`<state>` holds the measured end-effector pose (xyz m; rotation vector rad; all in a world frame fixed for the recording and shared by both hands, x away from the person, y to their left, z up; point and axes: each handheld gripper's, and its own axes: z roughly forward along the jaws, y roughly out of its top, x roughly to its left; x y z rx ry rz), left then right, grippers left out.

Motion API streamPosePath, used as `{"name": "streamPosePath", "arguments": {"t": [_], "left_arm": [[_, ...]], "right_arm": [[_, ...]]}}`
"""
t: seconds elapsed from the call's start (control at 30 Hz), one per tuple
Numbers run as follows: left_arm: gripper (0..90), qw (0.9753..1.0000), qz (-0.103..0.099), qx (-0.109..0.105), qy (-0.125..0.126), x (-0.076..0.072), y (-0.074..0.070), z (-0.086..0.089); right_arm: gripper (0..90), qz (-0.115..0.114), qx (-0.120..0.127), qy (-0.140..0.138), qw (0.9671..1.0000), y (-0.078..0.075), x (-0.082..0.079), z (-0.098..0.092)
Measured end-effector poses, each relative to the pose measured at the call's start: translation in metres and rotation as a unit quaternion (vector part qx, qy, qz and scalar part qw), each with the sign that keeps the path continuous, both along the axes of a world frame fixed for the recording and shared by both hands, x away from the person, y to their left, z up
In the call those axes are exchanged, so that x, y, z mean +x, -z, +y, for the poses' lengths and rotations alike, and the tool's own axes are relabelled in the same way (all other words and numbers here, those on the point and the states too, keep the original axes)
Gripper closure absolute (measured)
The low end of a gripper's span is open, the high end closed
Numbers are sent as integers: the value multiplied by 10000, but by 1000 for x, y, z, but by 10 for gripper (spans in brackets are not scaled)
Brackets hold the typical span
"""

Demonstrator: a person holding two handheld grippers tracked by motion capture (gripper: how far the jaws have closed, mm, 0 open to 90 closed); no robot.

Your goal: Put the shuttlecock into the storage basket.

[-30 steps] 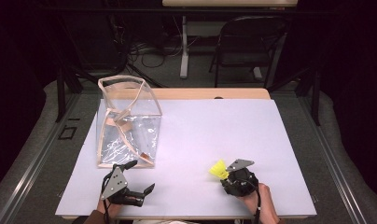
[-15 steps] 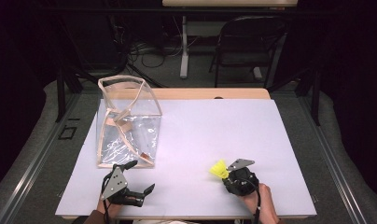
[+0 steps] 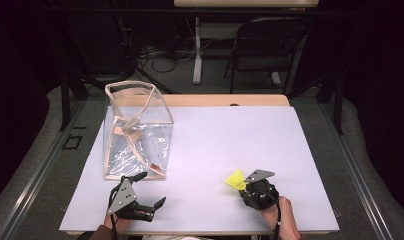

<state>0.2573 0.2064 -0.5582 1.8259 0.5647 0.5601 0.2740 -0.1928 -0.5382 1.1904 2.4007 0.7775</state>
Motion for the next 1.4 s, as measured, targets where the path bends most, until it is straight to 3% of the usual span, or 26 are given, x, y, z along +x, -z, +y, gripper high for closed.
{"name": "streamPosePath", "arguments": {"t": [0.57, 1.1, 1.4], "left_arm": [[0, 10000, -6, 6, -2, 1, 0, 0], [0, 10000, -1, 4, -16, 0, 0, 0], [0, 10000, 3, 6, -16, 0, 0, 0]], "right_arm": [[646, -214, 62, 11, 9998, -13, -4, -4], [647, -607, 122, -63, 9981, -42, -11, -4], [647, -713, 164, -20, 9973, -51, -13, -7]]}}
